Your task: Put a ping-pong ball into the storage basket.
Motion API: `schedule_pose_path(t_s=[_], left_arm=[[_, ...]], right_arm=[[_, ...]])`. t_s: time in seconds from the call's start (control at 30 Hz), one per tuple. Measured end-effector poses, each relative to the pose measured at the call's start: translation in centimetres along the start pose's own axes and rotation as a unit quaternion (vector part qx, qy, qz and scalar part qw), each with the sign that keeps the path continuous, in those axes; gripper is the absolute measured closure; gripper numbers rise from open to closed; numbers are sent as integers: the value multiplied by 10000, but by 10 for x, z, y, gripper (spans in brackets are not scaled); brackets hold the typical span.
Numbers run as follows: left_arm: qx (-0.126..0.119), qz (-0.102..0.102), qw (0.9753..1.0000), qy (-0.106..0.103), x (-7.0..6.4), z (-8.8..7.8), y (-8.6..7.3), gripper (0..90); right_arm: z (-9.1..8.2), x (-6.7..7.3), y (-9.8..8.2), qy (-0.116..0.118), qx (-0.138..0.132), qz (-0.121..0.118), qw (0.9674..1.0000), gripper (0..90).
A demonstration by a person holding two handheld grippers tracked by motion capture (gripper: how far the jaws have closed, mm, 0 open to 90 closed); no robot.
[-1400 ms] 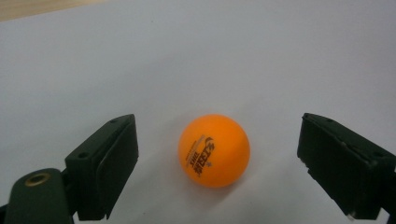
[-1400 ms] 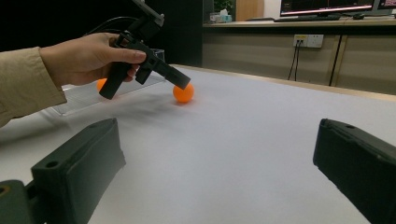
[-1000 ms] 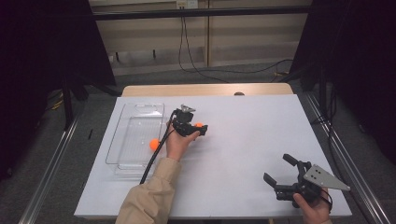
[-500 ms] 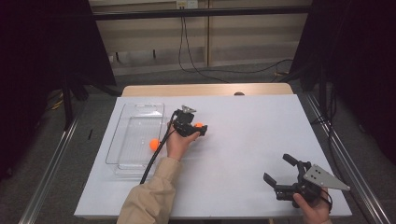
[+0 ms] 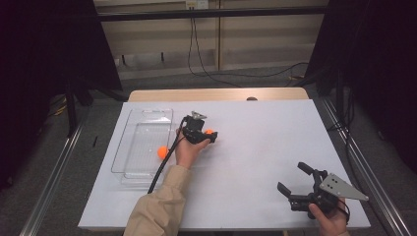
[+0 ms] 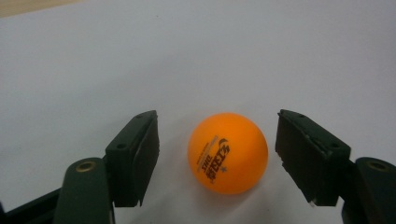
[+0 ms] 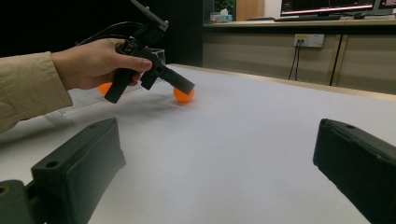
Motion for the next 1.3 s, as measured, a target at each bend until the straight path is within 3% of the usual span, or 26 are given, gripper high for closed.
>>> schedule_pose_path(t_s=[1.13, 1.3], left_arm=[[66, 16, 10000, -41, 1, 3, -2, 409], [177, 80, 9998, -43, 1, 3, -3, 440]], right_arm=[[0, 0, 0, -2, -5, 0, 10000, 6], [0, 0, 0, -3, -6, -3, 10000, 6]])
Point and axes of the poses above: each handheld gripper's, and its own axes: z roughly forward along the jaws, y roughly out of its top, x roughly to its left, the point moved 1 cm from there along z, roughly forward along the jaws, and after that the axes turned 1 degree about -x, right-handed, at the moved point
